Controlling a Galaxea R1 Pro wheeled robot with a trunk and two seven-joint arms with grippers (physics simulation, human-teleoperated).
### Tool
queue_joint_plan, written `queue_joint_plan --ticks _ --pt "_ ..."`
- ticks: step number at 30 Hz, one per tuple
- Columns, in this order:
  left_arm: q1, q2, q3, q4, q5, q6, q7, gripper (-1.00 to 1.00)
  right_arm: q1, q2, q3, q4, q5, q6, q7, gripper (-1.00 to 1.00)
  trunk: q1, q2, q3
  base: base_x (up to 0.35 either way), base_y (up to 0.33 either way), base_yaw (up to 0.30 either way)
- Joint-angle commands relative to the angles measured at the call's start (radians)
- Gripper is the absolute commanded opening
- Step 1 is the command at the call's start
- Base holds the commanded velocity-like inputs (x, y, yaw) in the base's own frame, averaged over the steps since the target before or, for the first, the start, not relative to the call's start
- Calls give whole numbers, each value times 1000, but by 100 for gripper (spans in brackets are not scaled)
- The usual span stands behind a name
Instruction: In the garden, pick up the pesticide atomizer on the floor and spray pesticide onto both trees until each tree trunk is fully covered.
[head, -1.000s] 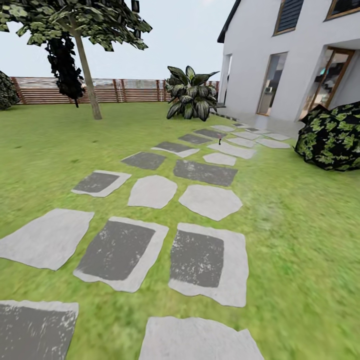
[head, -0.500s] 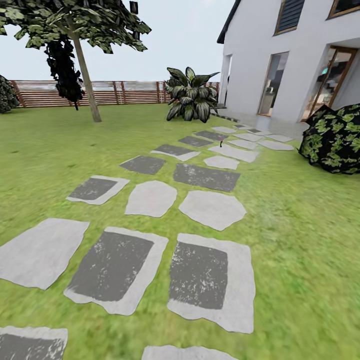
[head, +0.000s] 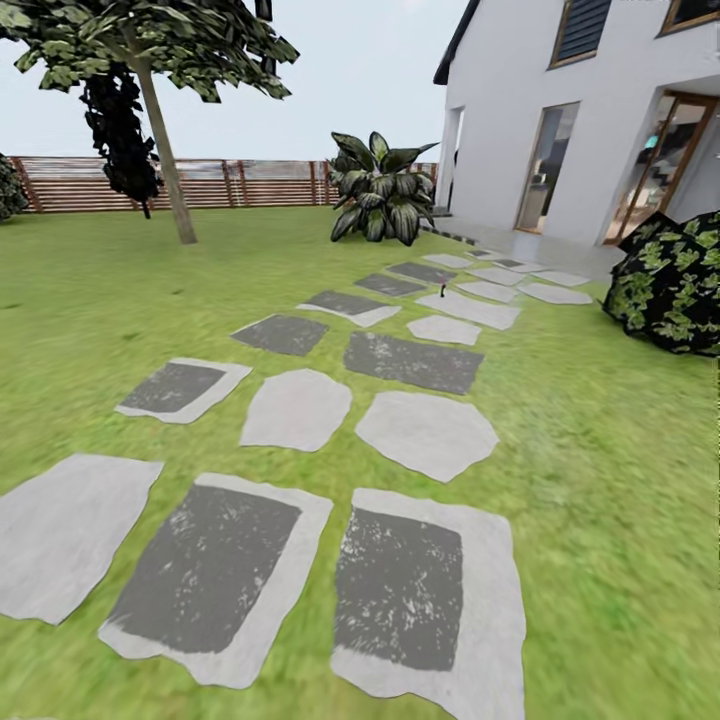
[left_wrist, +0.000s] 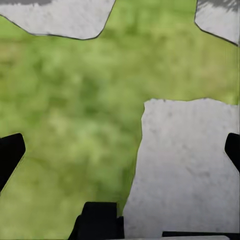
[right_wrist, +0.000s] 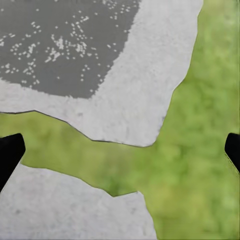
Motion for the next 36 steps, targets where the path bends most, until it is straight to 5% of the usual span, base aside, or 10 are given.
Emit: queue_joint_plan --ticks 1,14,36 --pt "0 0 0 0 0 0 0 100 0 0 0 0 0 0 0 100 0 0 0 340 0 -219" --pt "0 0 0 0 0 -1 0 100 0 0 0 1 0 0 0 100 0 0 0 340 0 -248" --pt "0 0 0 0 0 0 0 100 0 0 1 1 0 0 0 100 0 0 0 340 0 -11"
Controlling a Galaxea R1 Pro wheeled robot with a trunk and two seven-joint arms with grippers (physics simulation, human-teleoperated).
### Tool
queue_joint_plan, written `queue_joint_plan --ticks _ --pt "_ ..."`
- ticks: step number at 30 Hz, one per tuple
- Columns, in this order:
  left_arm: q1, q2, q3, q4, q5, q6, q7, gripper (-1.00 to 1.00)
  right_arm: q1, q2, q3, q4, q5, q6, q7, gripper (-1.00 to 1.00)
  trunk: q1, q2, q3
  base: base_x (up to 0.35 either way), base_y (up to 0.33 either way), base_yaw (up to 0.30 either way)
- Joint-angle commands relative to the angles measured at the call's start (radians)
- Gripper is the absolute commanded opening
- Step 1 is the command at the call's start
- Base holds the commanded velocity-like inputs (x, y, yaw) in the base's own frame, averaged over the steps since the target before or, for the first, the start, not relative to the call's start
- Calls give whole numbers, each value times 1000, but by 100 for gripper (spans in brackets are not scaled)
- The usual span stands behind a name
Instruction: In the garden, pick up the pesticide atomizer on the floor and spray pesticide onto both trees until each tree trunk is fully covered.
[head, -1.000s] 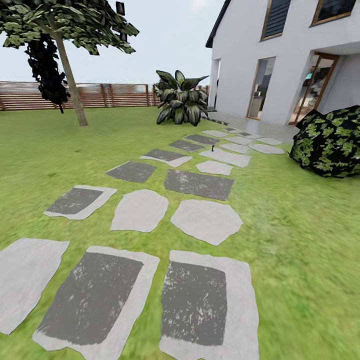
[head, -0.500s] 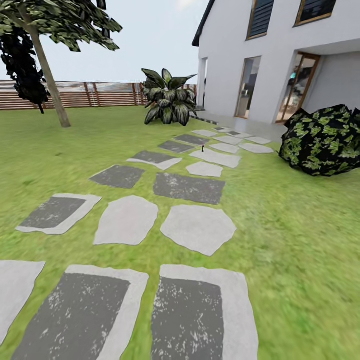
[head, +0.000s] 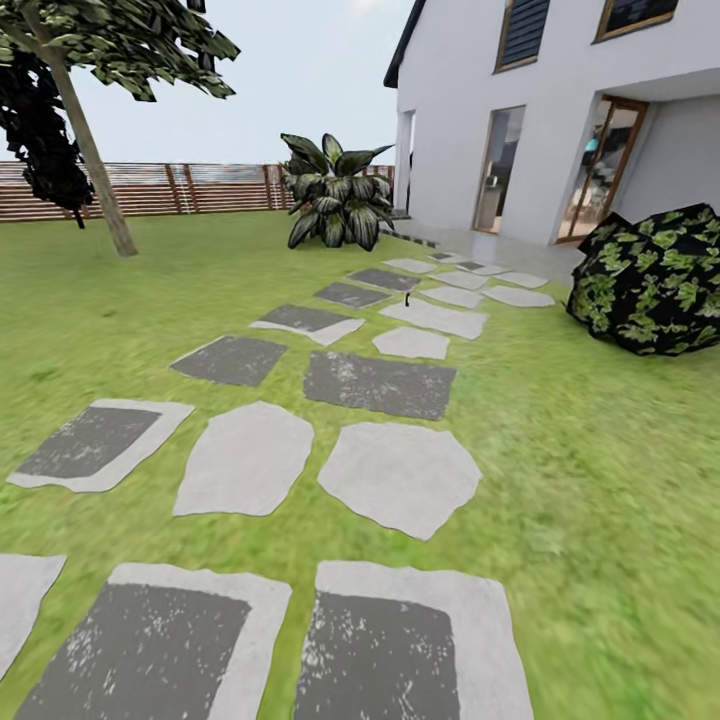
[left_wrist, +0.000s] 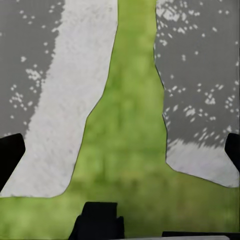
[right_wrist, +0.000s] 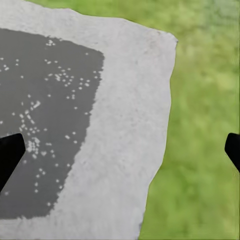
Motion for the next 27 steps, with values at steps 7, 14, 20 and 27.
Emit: queue_joint_plan --ticks 7,14,20,27 --pt "0 0 0 0 0 0 0 100 0 0 0 0 0 0 0 100 0 0 0 340 0 0" --pt "0 0 0 0 0 0 0 100 0 0 0 0 0 0 0 100 0 0 0 340 0 0" --pt "0 0 0 0 0 0 0 100 0 0 0 -1 0 0 0 100 0 0 0 340 0 0" --pt "0 0 0 0 0 0 0 100 0 0 0 -1 0 0 0 100 0 0 0 340 0 0"
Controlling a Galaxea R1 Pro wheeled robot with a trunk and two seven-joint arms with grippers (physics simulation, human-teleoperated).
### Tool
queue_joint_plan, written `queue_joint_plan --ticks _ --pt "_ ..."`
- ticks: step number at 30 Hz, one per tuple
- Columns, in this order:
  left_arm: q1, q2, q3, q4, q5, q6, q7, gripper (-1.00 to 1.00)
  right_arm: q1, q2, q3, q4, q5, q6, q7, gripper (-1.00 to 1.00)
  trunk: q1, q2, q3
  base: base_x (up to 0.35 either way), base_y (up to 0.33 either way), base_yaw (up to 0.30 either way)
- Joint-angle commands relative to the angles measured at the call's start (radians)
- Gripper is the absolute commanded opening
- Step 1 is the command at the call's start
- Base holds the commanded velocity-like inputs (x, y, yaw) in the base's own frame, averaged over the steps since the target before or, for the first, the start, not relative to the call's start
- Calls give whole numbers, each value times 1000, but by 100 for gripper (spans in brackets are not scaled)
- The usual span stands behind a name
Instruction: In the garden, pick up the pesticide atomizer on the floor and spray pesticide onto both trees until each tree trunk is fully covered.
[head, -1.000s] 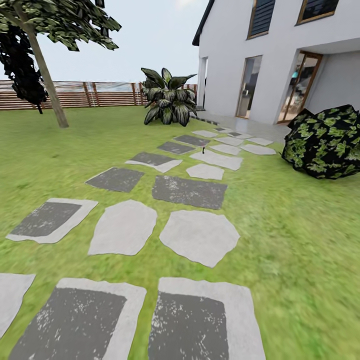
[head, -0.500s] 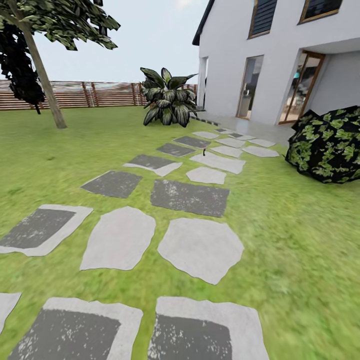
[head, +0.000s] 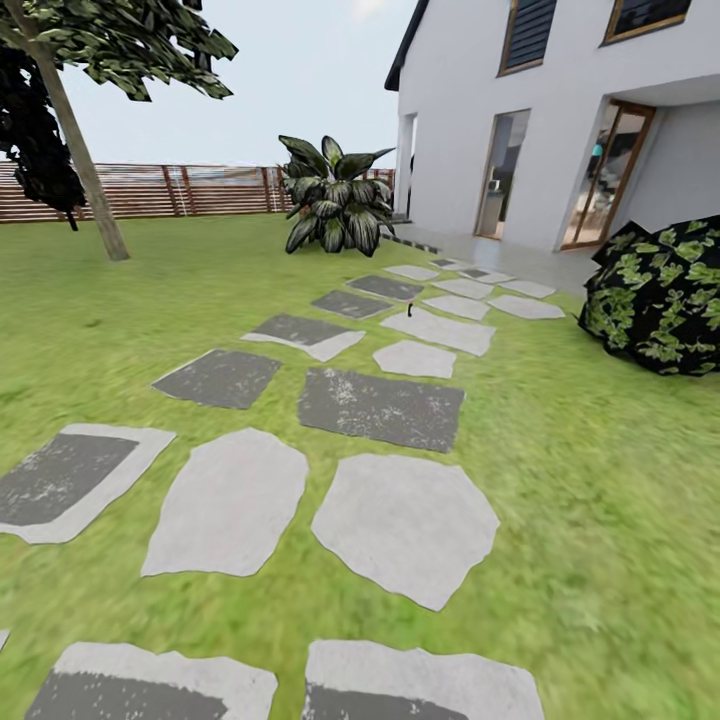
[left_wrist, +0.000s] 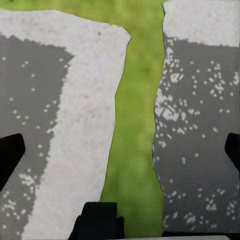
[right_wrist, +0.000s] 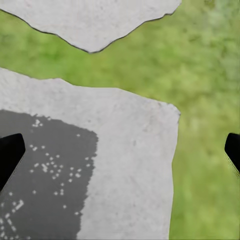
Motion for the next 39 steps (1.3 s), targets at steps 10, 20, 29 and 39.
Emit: queue_joint_plan --ticks 10,20,29,39 --pt "0 0 0 0 0 0 0 100 0 0 0 1 0 0 0 100 0 0 0 340 0 -36" --pt "0 0 0 0 0 0 0 100 0 0 0 1 0 0 0 100 0 0 0 340 0 -179" --pt "0 0 0 0 0 0 0 100 0 0 0 0 0 0 0 100 0 0 0 340 0 -1" --pt "0 0 0 0 0 0 0 100 0 0 -1 1 0 0 0 100 0 0 0 340 0 0"
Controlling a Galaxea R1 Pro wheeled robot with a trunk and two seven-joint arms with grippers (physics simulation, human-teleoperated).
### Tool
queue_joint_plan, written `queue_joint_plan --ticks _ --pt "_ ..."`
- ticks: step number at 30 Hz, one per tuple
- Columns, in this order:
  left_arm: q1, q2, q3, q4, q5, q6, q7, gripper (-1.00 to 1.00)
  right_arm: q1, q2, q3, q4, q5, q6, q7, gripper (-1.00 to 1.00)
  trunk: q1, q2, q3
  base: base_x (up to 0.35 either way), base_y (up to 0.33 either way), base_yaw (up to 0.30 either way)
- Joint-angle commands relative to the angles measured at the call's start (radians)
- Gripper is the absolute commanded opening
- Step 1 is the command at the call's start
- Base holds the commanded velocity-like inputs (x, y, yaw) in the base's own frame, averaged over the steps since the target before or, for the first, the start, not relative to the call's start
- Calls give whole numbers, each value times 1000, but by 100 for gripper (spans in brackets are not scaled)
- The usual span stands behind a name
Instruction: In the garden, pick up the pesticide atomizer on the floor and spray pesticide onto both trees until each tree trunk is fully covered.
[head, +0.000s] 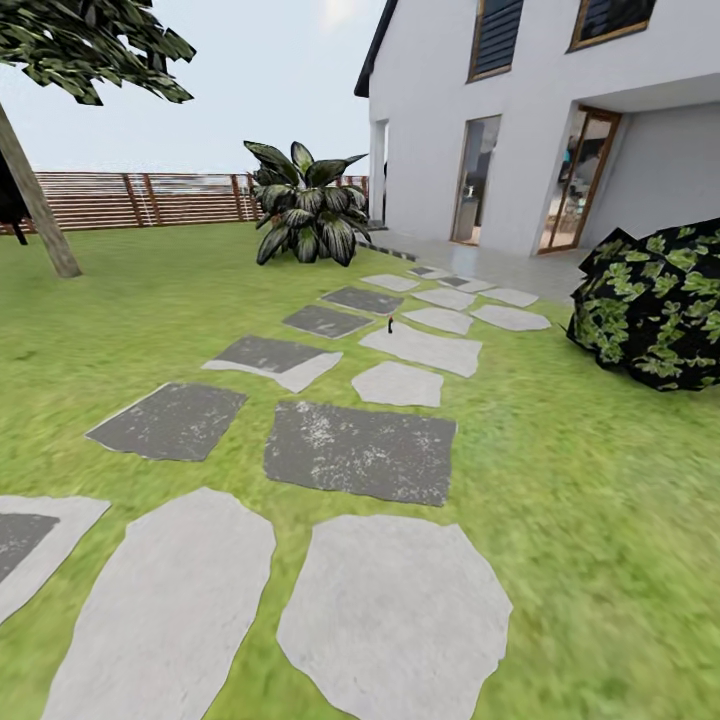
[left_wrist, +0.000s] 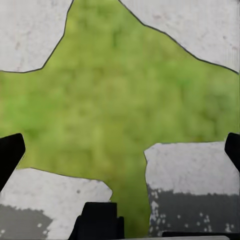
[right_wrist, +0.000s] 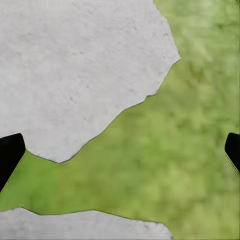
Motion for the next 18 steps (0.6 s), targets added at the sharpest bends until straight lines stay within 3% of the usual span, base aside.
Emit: queue_joint_plan --ticks 1,18 --pt "0 0 0 0 0 0 0 100 0 0 0 0 0 0 0 100 0 0 0 340 0 0" --pt "0 0 0 0 0 0 0 100 0 0 -1 0 0 0 0 100 0 0 0 340 0 0"
